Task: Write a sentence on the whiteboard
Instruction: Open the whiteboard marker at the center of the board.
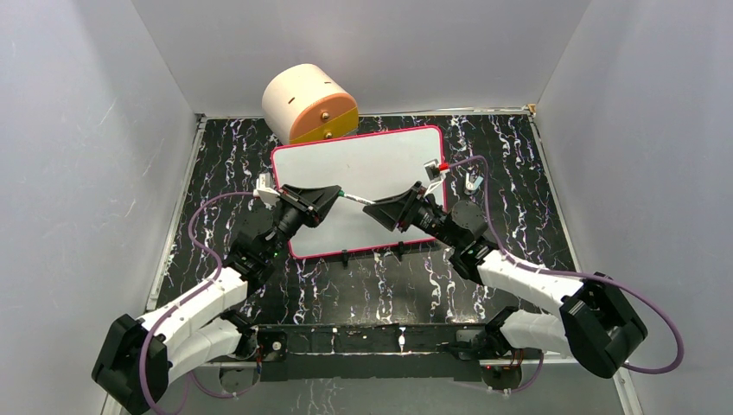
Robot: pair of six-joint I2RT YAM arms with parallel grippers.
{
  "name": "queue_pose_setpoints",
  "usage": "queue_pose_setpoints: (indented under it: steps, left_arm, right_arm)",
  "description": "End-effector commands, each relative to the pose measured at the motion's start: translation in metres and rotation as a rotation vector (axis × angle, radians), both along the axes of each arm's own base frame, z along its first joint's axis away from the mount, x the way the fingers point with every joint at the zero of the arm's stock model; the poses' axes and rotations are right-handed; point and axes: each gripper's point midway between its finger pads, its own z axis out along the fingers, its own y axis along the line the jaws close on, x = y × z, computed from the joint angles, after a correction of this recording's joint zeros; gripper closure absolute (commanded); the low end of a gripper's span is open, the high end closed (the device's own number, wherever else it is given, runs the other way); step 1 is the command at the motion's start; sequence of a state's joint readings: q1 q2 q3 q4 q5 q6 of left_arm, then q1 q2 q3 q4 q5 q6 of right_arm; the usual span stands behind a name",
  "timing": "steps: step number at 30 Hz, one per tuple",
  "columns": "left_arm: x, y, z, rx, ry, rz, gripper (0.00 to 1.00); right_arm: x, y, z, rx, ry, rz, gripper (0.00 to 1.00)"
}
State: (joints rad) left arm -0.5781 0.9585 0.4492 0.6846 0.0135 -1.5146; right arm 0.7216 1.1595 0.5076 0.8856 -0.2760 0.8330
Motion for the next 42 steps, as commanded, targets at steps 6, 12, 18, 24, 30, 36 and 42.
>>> queue_pose_setpoints:
  steps: [6, 12, 18, 24, 30, 36, 42]
  left_arm:
    - [-0.002, 0.000, 0.008, -0.032, -0.030, -0.010, 1.00]
    - [-0.002, -0.002, 0.008, -0.035, -0.030, -0.021, 1.00]
    - [-0.002, 0.000, 0.010, -0.039, -0.036, -0.013, 1.00]
    - [0.000, 0.000, 0.011, -0.038, -0.042, -0.005, 1.00]
    - [0.003, 0.004, 0.012, -0.040, -0.048, 0.028, 1.00]
    - [0.010, 0.018, 0.013, -0.033, -0.064, 0.113, 1.00]
    - [0.016, 0.027, 0.003, -0.014, -0.051, 0.174, 1.00]
  right_arm:
    - [0.003, 0.001, 0.043, 0.134, -0.079, 0.000, 0.50]
    - [0.005, 0.002, 0.046, 0.166, -0.074, 0.000, 0.53]
    - [0.008, 0.003, 0.048, 0.163, -0.072, -0.010, 0.59]
    - [0.008, 0.003, 0.044, 0.142, -0.069, -0.013, 0.83]
    - [0.003, -0.003, 0.044, 0.143, -0.067, -0.021, 1.00]
    - [-0.004, -0.012, 0.044, 0.144, -0.073, -0.034, 1.00]
    - [-0.009, -0.021, 0.043, 0.129, -0.081, -0.057, 1.00]
